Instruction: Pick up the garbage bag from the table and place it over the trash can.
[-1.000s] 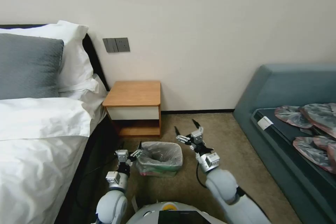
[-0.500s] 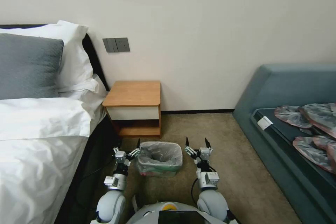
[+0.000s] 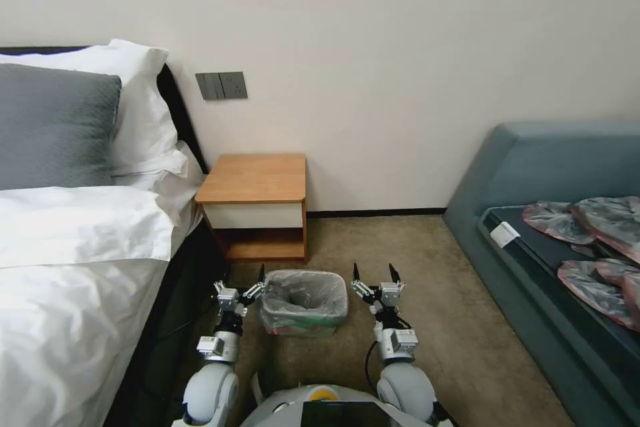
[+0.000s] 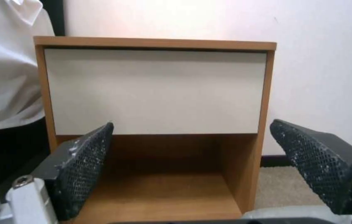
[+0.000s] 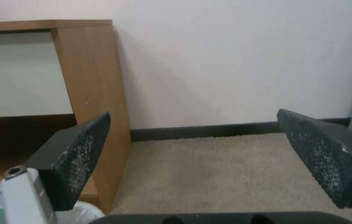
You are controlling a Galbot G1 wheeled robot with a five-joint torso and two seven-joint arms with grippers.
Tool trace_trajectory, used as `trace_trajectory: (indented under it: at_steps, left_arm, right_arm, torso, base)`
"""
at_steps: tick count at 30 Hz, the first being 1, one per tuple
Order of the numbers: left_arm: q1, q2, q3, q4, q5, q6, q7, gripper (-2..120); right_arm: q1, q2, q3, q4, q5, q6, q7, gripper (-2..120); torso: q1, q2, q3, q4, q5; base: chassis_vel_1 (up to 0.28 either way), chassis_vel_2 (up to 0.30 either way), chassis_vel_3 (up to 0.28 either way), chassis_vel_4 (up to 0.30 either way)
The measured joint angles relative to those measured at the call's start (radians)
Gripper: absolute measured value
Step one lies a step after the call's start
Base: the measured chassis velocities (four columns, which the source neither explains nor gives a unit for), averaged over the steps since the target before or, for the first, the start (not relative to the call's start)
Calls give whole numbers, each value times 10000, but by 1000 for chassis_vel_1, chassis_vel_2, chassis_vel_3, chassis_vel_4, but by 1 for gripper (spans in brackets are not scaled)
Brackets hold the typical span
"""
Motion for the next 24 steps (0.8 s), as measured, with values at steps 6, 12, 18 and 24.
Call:
trace_trajectory:
  at_steps: [6, 12, 18, 24]
  left_arm:
    - [2, -1, 1, -8, -6, 22, -8, 97]
    - [1, -2, 3, -14, -10, 31, -12, 97]
    - [2, -2, 5, -19, -15, 40, -13, 97]
    - [2, -2, 5, -20, -17, 45, -13, 97]
  right_arm:
    - [7, -10, -3, 0, 0, -2, -6, 100]
    - [10, -13, -5, 2, 0, -6, -10, 100]
    - [14, -16, -8, 7, 1, -10, -15, 100]
    - [16, -20, -10, 11, 3, -15, -17, 100]
  torso:
    - [0, 0, 0, 0, 0]
    - [0, 0, 0, 0, 0]
    - [0, 0, 0, 0, 0]
    - [1, 0, 0, 0, 0]
  base:
    - [0, 0, 0, 0]
    - [0, 0, 0, 0]
    - [0, 0, 0, 0]
    - [0, 0, 0, 0]
